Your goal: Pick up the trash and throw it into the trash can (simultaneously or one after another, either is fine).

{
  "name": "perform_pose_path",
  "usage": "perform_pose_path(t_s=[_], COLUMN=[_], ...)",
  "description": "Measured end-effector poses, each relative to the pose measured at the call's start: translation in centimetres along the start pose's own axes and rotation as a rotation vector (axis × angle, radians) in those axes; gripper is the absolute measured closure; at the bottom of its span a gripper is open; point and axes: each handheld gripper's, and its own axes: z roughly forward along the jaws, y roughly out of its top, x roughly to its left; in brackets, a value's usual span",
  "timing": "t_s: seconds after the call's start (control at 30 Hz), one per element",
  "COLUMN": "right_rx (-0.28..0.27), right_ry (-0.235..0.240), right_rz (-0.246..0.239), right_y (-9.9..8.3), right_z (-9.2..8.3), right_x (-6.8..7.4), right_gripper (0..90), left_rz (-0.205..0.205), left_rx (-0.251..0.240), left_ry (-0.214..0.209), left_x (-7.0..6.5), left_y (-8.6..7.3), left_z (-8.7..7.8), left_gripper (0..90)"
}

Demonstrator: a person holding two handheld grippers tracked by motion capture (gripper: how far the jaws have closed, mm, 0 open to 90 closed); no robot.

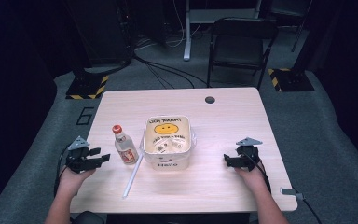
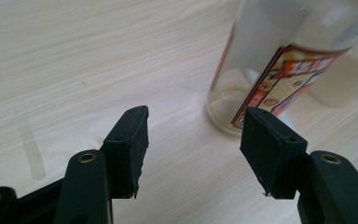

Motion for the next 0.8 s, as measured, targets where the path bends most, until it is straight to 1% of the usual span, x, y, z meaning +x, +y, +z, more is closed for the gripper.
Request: perform_pose_path(t_s=[0.1,0.2,0.23,0.3,0.4,0.43,0.57,0.6,0.63,0.67,0.73,0.8], right_rx=[0.0,0.002,0.002,0.002,0.002,0.002,0.003,0.003,0.003,0.003,0.003,0.002], right_ry=[0.003,0.007,0.007,0.007,0.007,0.007,0.009,0.009,0.009,0.009,0.009,0.008], right_rz=[0.001,-0.005,-0.005,-0.004,-0.007,-0.007,-0.008,-0.008,-0.008,-0.009,-0.008,-0.008], right_y=[0.0,0.0,0.0,0.0,-0.1,-0.1,-0.1,-0.1,-0.1,-0.1,-0.1,-0.1], right_z=[0.0,0.0,0.0,0.0,-0.1,-0.1,-0.1,-0.1,-0.1,-0.1,-0.1,-0.1], right_x=[0.0,0.0,0.0,0.0,0.0,0.0,0.0,0.0,0.0,0.0,0.0,0.0], right_gripper=[11.4,11.4,11.4,11.4,11.4,11.4,11.4,11.3,11.4,11.4,11.4,11.3], left_rz=[0.002,0.026,0.033,0.044,0.048,0.053,0.089,0.087,0.087,0.099,0.1,0.109], left_rx=[0.002,0.011,0.016,0.007,-0.018,-0.018,-0.02,-0.029,-0.029,-0.029,-0.033,-0.036], left_ry=[-0.013,-0.023,-0.021,-0.027,-0.049,-0.058,-0.061,-0.065,-0.065,-0.067,-0.072,-0.077], left_x=[-0.4,-0.9,-1.1,-1.4,-1.9,-2.0,-2.3,-2.4,-2.4,-2.5,-2.6,-2.8], left_y=[0.5,1.1,1.2,1.7,2.4,2.6,3.6,4.1,4.1,4.7,4.9,5.4], left_z=[-0.5,-0.8,-1.0,-1.3,-1.9,-2.1,-2.6,-2.9,-2.9,-3.3,-3.4,-3.6], left_gripper=[42.6,43.4,43.4,43.3,42.2,42.2,40.4,39.9,39.9,39.7,39.5,39.3])
